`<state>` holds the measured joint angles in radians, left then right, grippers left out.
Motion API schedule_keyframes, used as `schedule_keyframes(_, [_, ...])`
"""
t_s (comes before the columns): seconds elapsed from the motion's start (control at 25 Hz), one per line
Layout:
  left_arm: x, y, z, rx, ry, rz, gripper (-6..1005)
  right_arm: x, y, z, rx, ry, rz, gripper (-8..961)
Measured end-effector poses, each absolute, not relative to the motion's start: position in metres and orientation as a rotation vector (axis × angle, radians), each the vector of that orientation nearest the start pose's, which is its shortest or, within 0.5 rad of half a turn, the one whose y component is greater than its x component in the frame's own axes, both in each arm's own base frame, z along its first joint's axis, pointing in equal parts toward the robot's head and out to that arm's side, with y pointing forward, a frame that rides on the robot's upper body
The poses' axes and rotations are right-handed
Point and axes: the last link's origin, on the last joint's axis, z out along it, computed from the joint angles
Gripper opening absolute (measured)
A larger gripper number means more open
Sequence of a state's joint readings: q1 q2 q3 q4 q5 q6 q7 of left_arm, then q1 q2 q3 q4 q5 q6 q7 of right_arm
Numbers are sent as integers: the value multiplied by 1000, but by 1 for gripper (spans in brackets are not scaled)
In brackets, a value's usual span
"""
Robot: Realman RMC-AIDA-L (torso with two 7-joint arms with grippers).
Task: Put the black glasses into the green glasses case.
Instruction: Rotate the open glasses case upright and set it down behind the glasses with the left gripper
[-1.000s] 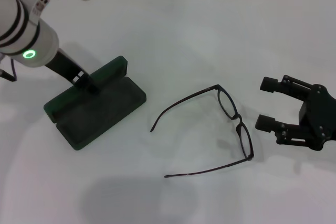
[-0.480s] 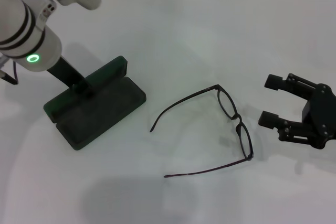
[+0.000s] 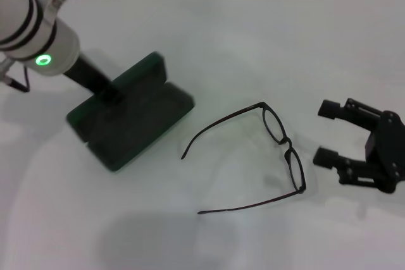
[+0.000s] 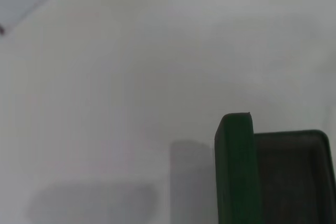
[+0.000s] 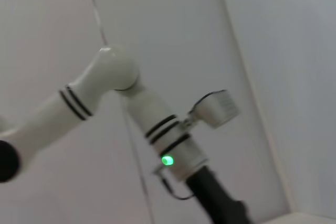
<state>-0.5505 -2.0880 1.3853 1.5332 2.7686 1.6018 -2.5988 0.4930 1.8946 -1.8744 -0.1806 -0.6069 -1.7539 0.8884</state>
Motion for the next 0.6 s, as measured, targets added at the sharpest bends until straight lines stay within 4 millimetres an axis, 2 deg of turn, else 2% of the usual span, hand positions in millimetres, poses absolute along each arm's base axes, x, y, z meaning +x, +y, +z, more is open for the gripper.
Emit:
schedule_keyframes(0.04, [-175,354,33,-2430,-816,541,209,257,269,-6,-2695,377,1309,858])
schedule_keyframes(0.24, [-150,358,35,-2496,-601,447,197,240,257,-10,-2877,281,1393,858])
schedule_keyframes(0.4, [-133,362,20,-2594,-296,406,207,224,251,-20,-3056,290,1410,857])
schedule_keyframes(0.6, [-123,369,-5,-2603,-40,403,220,217,242,-32,-3107,307,1436,857])
